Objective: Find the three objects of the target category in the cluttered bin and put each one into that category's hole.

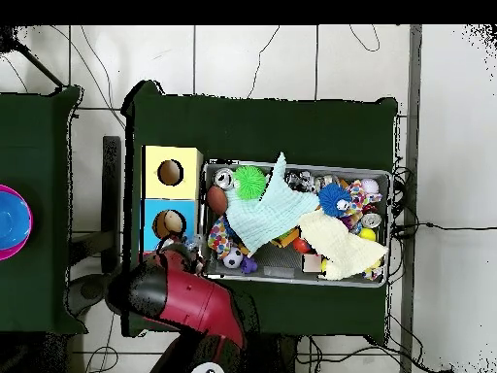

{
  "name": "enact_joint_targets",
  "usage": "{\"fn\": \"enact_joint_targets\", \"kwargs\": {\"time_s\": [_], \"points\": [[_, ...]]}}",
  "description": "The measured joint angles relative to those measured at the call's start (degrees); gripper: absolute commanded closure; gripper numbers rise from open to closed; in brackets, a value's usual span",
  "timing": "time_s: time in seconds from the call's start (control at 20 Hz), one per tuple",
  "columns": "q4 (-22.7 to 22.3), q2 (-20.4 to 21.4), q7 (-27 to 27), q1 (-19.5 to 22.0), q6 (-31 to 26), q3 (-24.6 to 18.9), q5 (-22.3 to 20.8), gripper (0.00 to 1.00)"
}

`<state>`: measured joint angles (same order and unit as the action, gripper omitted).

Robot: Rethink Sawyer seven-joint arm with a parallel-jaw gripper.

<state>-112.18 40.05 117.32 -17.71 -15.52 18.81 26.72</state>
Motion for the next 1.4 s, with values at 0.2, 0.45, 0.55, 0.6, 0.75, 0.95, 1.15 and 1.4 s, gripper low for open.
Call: {"fn": "enact_joint_targets", "kwargs": {"time_s": [0.2, 0.45, 0.55, 0.6, 0.75, 0.95, 1.15, 1.4], "points": [[0.5, -0.3, 0.0, -1.5, 0.0, 0.8, 0.0, 1.0], [0.9, -0.8, 0.0, -3.4, 0.0, 2.4, 0.1, 1.0], [1.0, -1.0, 0.0, -3.7, 0.0, 2.8, 0.3, 1.0], [1.0, -1.1, 0.0, -3.7, 0.0, 2.8, 0.3, 1.0], [1.0, -1.3, 0.0, -3.7, 0.0, 2.8, 0.3, 1.0], [1.0, -1.3, 0.0, -3.7, 0.0, 2.9, 0.3, 1.0], [1.0, -1.1, 0.0, -3.7, 0.0, 2.9, 0.3, 1.0], [1.0, 0.0, 0.0, -3.7, -0.3, 3.0, 0.2, 1.0]]}}
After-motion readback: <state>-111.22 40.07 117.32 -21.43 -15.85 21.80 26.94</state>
